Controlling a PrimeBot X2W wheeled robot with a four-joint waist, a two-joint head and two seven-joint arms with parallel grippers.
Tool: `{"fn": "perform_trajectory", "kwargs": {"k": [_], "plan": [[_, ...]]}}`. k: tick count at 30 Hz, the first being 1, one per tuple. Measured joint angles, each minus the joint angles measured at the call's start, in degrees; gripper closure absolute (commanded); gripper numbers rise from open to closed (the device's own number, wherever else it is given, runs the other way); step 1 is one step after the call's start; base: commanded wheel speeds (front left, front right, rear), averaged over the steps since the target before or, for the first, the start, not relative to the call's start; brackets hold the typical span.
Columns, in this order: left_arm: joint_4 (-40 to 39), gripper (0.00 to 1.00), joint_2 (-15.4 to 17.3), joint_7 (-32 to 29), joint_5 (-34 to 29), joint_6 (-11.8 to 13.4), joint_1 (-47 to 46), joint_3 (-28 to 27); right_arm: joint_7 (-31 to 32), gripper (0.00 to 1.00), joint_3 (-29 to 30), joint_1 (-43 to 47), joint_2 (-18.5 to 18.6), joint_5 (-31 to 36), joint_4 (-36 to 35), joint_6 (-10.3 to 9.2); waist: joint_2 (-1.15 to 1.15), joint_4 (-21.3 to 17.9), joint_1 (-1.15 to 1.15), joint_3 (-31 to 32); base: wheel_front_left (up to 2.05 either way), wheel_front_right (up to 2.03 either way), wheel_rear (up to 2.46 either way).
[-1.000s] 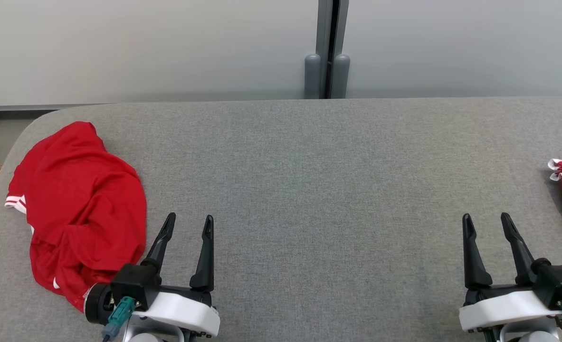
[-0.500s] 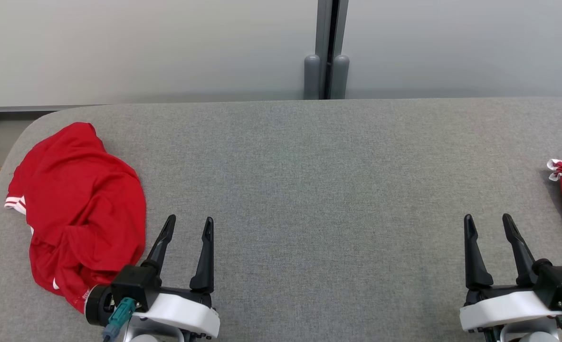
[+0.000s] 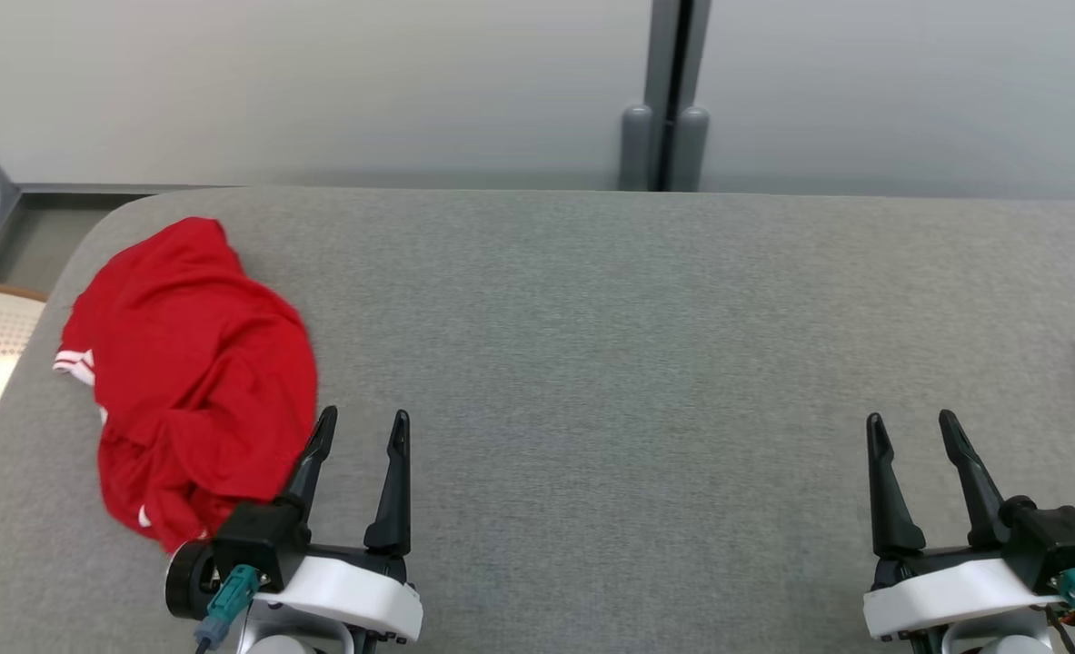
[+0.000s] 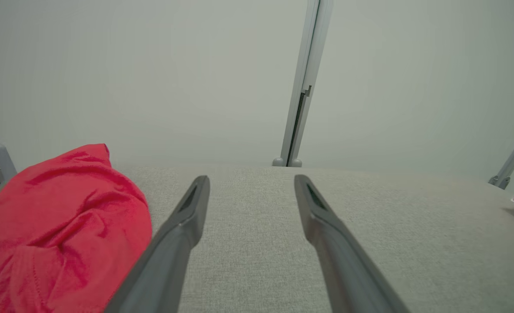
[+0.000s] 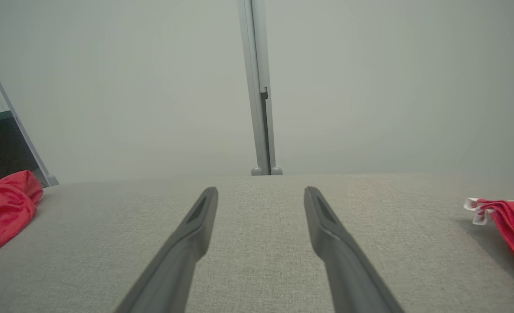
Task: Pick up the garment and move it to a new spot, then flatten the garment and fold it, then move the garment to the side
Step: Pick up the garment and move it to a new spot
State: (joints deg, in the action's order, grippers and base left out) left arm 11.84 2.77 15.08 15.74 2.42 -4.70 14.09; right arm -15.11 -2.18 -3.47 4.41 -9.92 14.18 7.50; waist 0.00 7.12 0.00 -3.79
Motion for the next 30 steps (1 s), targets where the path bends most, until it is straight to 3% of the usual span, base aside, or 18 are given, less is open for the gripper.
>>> {"fn": "perform_trajectory", "kwargs": {"k": [7, 13, 21, 30], "plan": [[-0.2, 0.0, 0.0, 0.0, 0.1, 0.2, 0.0, -0.6, 0.0, 0.0, -2.2, 0.6, 0.5, -1.2, -0.1, 0.0, 0.0, 5.5, 0.0, 0.0, 0.0, 0.0, 0.0], [-0.2, 0.0, 0.0, 0.0, 0.0, 0.4, 0.8, -1.9, 0.0, 0.0, -5.5, 0.7, 1.1, -2.1, 0.2, 0.0, 0.0, 12.5, 0.0, 0.4, 0.0, 0.0, 0.0], [0.0, 0.0, 0.0, 0.0, -0.7, 0.4, 2.4, -2.8, 0.0, 0.0, -6.0, 0.8, 0.7, -2.3, 1.4, 0.0, 0.0, 19.8, 0.0, 1.3, 0.0, 0.0, 0.0], [-0.8, 0.0, 0.0, 0.0, -0.8, 0.7, 3.1, -3.8, 0.0, 0.0, -6.9, 0.0, 0.3, -2.1, 2.3, 0.0, 0.0, 22.0, 0.0, 1.0, 0.0, 0.0, 0.0]]}}
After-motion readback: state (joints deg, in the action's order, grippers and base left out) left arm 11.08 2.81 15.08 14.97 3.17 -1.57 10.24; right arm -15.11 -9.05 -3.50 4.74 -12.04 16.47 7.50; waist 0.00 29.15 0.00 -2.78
